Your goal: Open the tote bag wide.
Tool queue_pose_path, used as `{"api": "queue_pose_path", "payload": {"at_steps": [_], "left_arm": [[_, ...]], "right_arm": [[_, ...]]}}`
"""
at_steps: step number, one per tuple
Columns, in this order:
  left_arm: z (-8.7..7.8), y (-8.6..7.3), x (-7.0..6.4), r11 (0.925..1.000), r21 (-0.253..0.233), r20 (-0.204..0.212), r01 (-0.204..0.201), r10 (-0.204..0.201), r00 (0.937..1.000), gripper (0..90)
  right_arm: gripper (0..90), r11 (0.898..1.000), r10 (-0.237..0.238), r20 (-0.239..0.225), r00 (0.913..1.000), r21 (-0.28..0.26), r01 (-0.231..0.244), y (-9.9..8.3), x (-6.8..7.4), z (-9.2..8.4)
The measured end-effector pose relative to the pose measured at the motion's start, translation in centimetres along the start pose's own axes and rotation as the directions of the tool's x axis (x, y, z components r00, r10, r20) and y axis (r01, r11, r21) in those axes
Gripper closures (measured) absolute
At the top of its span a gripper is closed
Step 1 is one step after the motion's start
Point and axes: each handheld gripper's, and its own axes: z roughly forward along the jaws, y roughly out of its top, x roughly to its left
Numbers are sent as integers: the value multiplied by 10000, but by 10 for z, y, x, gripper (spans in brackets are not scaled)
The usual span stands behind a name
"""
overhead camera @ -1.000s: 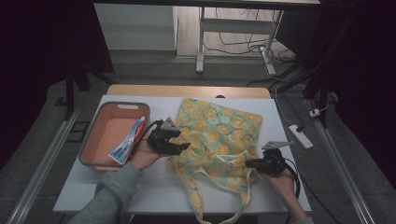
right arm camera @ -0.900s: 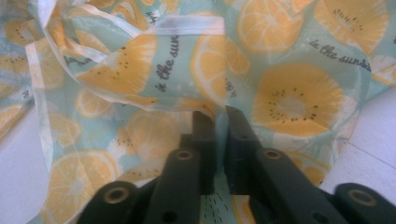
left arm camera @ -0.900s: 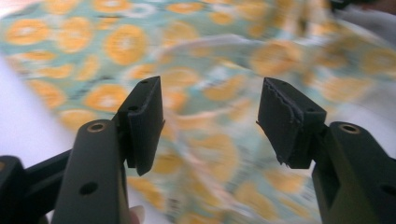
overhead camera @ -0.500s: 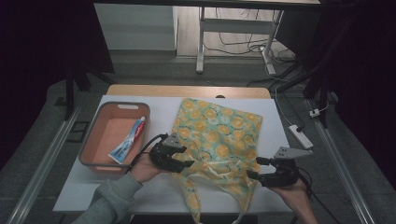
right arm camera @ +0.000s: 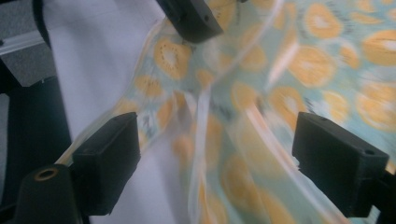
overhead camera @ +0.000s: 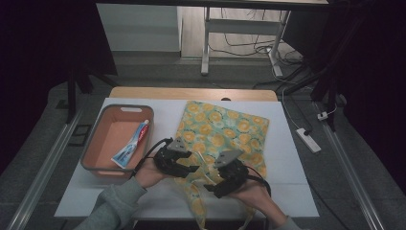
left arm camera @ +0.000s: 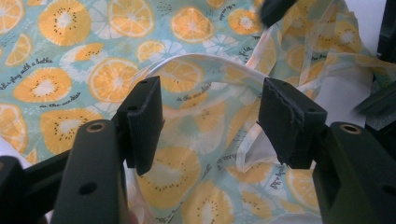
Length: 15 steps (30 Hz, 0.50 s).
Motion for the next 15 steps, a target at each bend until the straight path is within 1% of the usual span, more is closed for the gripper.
{"api": "queue_pose_path", "payload": {"at_steps": [2,3,4,5,6,8,9,10,11,13,15], "left_arm": [[-1,-1,-1,10000,-33,-5,-25,25,10000,402],[-1,-1,-1,10000,-24,-2,-50,50,10000,403],[-2,-1,-1,10000,-42,-1,-36,36,10000,405],[-2,-1,-1,10000,-42,-1,-36,36,10000,407],[-3,-1,-2,10000,-86,7,-33,33,10000,410],[-3,-1,-3,9999,-142,33,-71,71,10000,417],[-3,0,-4,9998,-141,61,-137,138,9999,422],[-3,0,-6,9997,-146,114,-173,175,9998,422],[-2,1,-7,9996,-98,148,-271,273,9995,429],[-1,3,-11,9988,-53,232,-480,481,9986,431],[1,4,-16,9978,-2,276,-660,660,9974,430]], "right_arm": [[118,9994,-64,117,9999,342,60,6,-3,12],[130,9982,-203,327,9993,575,184,8,-5,18],[162,9971,-215,504,9985,742,177,8,-8,22],[209,9968,-2,419,9991,802,-31,7,-12,25],[251,9965,181,197,9996,817,-196,6,-17,26],[344,9955,518,20,9987,793,-518,3,-27,26],[396,9938,760,-143,9970,824,-745,2,-31,25],[396,9938,760,-143,9970,824,-745,2,-31,25],[517,9901,1005,-578,9933,1044,-941,-1,-37,27],[623,9831,1167,-743,9904,1501,-1046,-4,-41,31],[693,9786,1309,-860,9877,1705,-1149,-8,-43,35]]}}
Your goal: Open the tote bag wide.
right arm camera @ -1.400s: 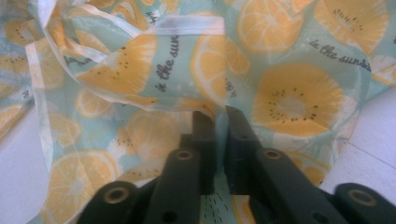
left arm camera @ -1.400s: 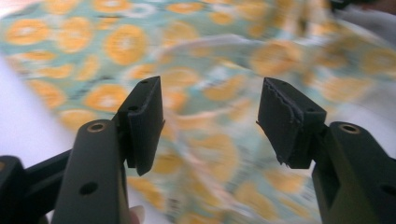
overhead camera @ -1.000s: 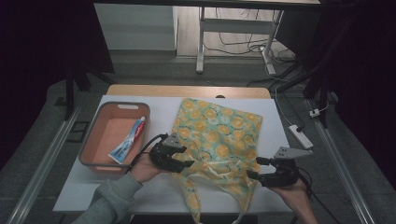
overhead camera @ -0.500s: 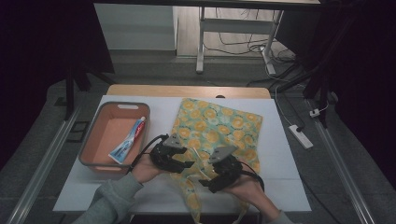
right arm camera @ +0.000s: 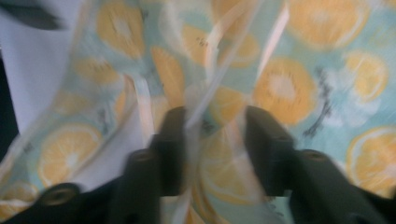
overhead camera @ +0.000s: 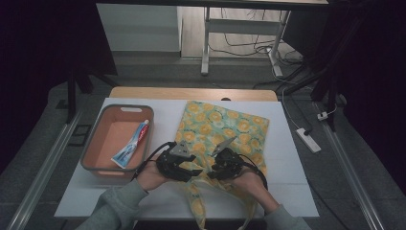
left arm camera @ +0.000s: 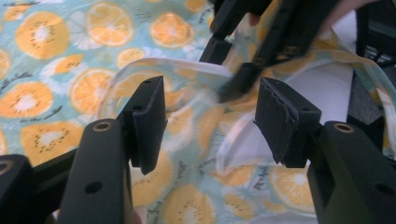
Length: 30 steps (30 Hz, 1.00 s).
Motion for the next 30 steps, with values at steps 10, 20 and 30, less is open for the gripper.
{"api": "queue_pose_path", "payload": {"at_steps": [10,20,30], "left_arm": [[0,0,-4,9999,28,45,-105,105,9999,436],[24,8,-21,9907,439,371,-1286,1270,9912,464],[70,20,-37,9480,1642,601,-2725,2661,9621,470]], "right_arm": [[883,9996,101,-352,9993,-266,-110,-4,-7,-5],[888,9718,646,211,9977,-2287,-581,1,-26,-44],[888,9617,1019,75,9948,-2564,-966,-1,-39,-46]]}}
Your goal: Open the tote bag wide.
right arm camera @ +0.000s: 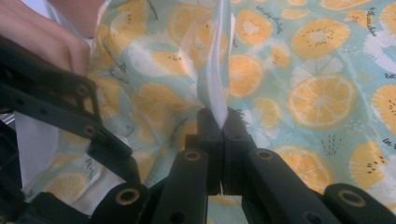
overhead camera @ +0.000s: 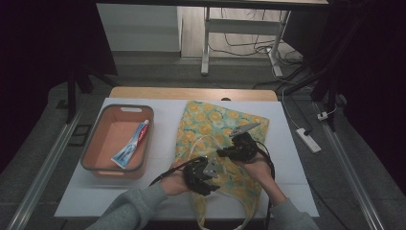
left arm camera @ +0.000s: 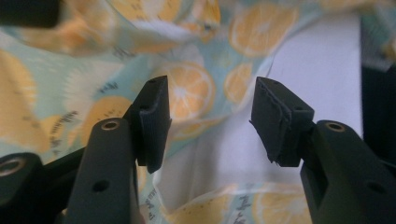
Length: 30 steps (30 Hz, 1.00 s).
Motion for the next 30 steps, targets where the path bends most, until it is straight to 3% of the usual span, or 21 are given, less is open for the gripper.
{"api": "queue_pose_path", "payload": {"at_steps": [7,13,15,17,19,21,23,24,27,30], "left_arm": [[11,-5,3,9955,936,-529,-115,165,9985,484],[19,-12,11,9909,1341,-309,-89,131,9994,509],[20,-14,13,9937,1104,-181,195,-176,9997,546],[20,-15,14,9934,1095,-259,335,-308,9992,654],[20,-16,16,9939,1033,39,394,-400,9992,820],[19,-17,15,9940,1029,198,376,-399,9990,866],[15,-18,14,9935,1135,65,51,-59,10000,887],[11,-20,11,9954,952,69,86,-93,9999,888],[-13,-28,6,9998,202,517,-57,47,9987,889],[-31,-39,3,9995,-315,869,-75,102,9962,888]], "right_arm": [[888,10000,89,-10,10000,-25,-89,-1,-1,-1],[888,9999,130,34,9999,12,-130,-1,-2,0],[888,9999,151,58,9999,-7,-151,-1,-3,-1],[888,9998,194,102,9998,-25,-194,-2,-4,-2],[887,9996,279,183,9994,-74,-277,-3,-6,-4],[888,9994,320,195,9993,-103,-318,-3,-7,-5],[888,9991,385,203,9990,-192,-382,-4,-10,-7],[888,9989,418,204,9989,-233,-414,-3,-10,-8],[888,9987,400,267,9988,-336,-391,2,-14,-12],[888,9974,369,374,9986,-631,-345,12,-19,-16]]}}
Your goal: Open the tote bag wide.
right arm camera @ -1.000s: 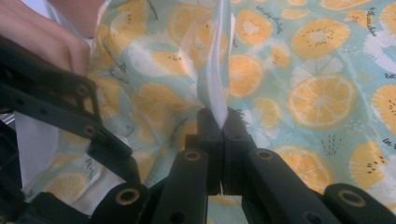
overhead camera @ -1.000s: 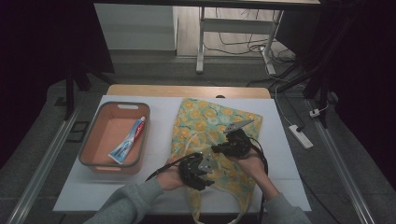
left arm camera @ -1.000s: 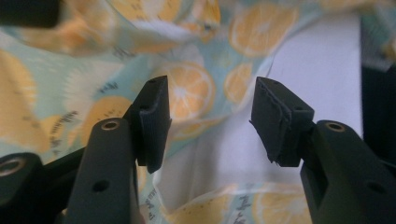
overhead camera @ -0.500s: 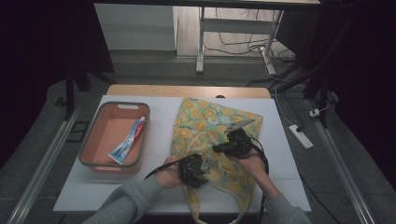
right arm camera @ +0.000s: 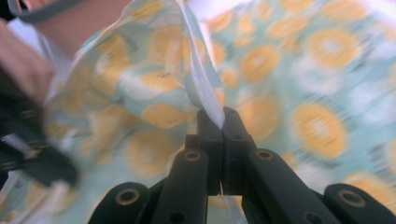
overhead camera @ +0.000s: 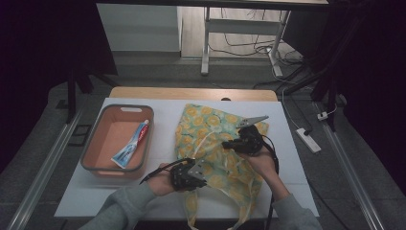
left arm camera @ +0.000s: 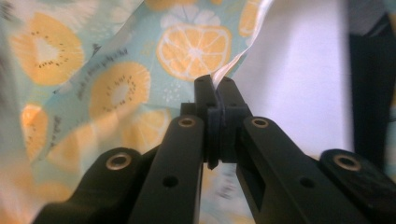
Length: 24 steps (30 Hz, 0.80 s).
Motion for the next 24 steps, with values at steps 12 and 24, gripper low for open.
{"api": "queue_pose_path", "payload": {"at_steps": [12,24], "left_arm": [[-34,-25,-12,9977,-648,392,192,-167,9991,887],[-43,-26,-13,9873,-1392,155,764,-750,9971,578]], "right_arm": [[887,9938,954,575,9938,-631,-917,14,-39,20],[888,9925,1134,641,9915,-534,-1101,8,-40,28]]}}
